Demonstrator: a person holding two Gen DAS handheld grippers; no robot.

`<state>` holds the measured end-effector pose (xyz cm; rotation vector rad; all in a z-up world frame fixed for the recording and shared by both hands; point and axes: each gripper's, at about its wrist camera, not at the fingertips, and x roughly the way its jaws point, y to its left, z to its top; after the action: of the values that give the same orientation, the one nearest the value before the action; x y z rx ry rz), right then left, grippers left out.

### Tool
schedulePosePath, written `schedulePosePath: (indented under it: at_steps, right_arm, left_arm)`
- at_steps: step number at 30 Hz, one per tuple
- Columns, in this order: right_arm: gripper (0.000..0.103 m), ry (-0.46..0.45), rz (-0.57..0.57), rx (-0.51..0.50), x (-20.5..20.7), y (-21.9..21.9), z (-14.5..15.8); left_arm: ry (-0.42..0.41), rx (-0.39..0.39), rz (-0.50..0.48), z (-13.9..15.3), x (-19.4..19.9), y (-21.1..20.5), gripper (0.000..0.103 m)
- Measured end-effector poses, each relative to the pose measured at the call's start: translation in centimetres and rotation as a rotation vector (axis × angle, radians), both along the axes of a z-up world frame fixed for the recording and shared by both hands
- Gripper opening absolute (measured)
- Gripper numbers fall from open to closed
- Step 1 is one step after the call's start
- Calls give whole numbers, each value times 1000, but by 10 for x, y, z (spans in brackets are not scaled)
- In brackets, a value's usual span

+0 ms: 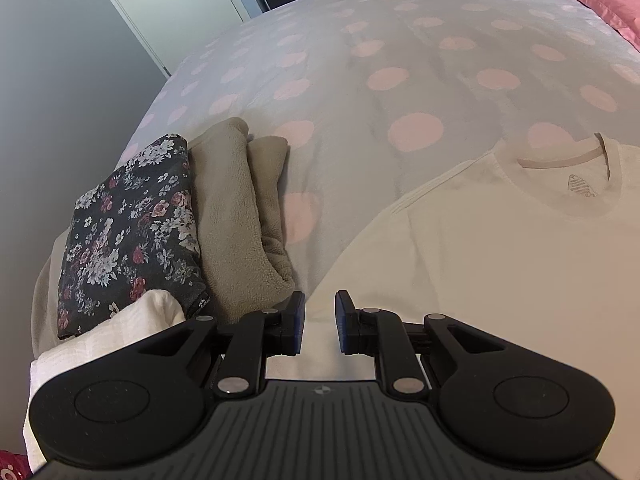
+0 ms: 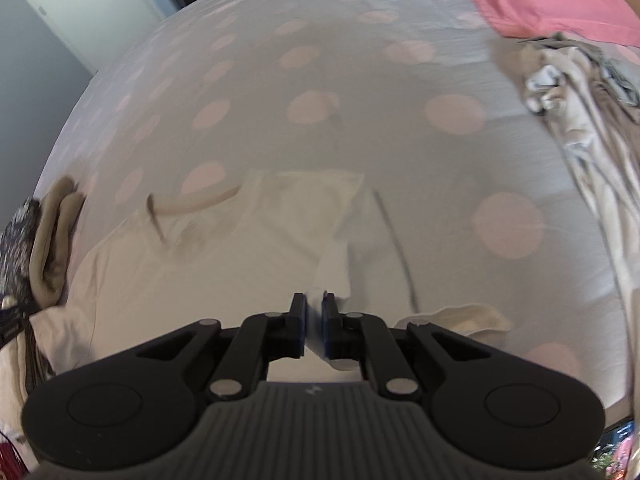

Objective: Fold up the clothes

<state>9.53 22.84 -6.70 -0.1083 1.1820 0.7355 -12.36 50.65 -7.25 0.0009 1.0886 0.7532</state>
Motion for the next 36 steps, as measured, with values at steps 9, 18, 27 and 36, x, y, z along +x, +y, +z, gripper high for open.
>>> schedulePosePath:
  at_steps: [9, 18, 27, 36]
  right_arm:
    - [26, 25, 66, 9, -9, 5, 2]
    - [27, -28, -54, -107, 21, -39, -13]
    - [17, 107, -1, -183, -5, -75, -63]
    - [19, 129, -2, -178, -18, -89, -57]
  left_arm:
    - [-3, -8, 2, 2, -4, -2, 15]
    - [5, 2, -51, 1, 3, -21, 15]
    - [2, 3, -116, 1, 12, -49, 15]
    - [-29, -27, -185, 5, 16, -76, 16]
